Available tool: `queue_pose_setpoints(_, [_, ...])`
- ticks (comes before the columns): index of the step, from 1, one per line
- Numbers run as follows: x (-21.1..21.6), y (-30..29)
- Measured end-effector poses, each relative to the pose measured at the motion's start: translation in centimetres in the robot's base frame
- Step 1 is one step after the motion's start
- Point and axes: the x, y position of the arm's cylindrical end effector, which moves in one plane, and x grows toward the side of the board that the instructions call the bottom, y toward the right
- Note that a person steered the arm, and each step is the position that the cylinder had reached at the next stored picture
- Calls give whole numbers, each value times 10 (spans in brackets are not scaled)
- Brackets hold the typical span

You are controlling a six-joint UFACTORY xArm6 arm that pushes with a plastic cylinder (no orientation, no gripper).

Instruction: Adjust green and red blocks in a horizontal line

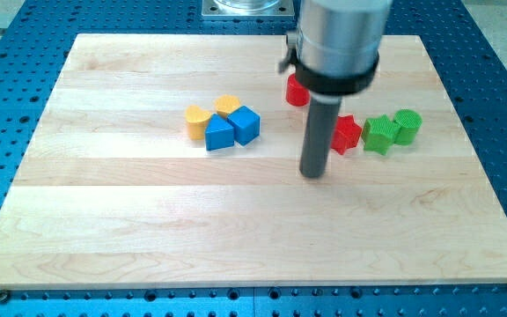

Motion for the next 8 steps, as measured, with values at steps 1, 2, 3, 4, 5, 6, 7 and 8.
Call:
queue_pose_setpoints(1, [0, 68])
queue_pose_setpoints(2, [-33, 97])
queue_pose_setpoints(3, [-34, 107])
queue_pose_setpoints(4, [-36, 83])
queue_pose_setpoints(5, [-26, 58])
queue_pose_setpoints(6, [-11, 16])
queue_pose_setpoints(7, [-22, -3])
queue_pose_setpoints(8, [-21, 18])
